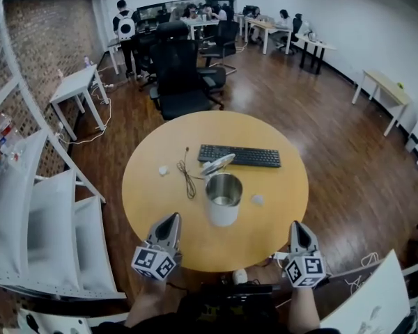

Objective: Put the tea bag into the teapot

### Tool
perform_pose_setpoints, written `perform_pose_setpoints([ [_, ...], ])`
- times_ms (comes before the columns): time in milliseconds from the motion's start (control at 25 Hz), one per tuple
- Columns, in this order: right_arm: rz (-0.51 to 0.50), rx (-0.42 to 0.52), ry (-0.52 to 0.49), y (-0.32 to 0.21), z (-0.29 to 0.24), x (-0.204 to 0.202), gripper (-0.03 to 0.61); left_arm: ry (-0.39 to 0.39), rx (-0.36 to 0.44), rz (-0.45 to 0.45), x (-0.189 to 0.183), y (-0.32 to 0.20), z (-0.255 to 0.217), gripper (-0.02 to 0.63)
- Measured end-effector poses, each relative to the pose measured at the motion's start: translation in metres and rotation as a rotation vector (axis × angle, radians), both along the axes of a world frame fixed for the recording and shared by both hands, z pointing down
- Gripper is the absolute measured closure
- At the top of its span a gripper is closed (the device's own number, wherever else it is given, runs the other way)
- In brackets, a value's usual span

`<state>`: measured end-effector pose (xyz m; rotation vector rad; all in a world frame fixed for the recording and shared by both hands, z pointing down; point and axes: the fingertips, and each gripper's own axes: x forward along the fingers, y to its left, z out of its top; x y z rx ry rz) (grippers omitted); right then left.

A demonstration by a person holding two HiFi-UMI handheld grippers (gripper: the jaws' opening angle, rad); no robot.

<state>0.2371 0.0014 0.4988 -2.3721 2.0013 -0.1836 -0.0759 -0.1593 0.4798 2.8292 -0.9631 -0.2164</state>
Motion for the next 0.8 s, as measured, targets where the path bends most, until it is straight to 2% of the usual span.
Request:
perform_pose_setpoints([
  [440,-0.096,-0.031,0.0,-0.061,0.01,0.037,0.571,-0.021,-0.011,-0.082,0.035,-0.021,0.007,0.612],
  [800,-0.246,-0.015,-0.006,-0.109,0.012,0.054,0.57,-0.026,-0.012,-0.197,0.04,-0.032,0.001,0.612],
])
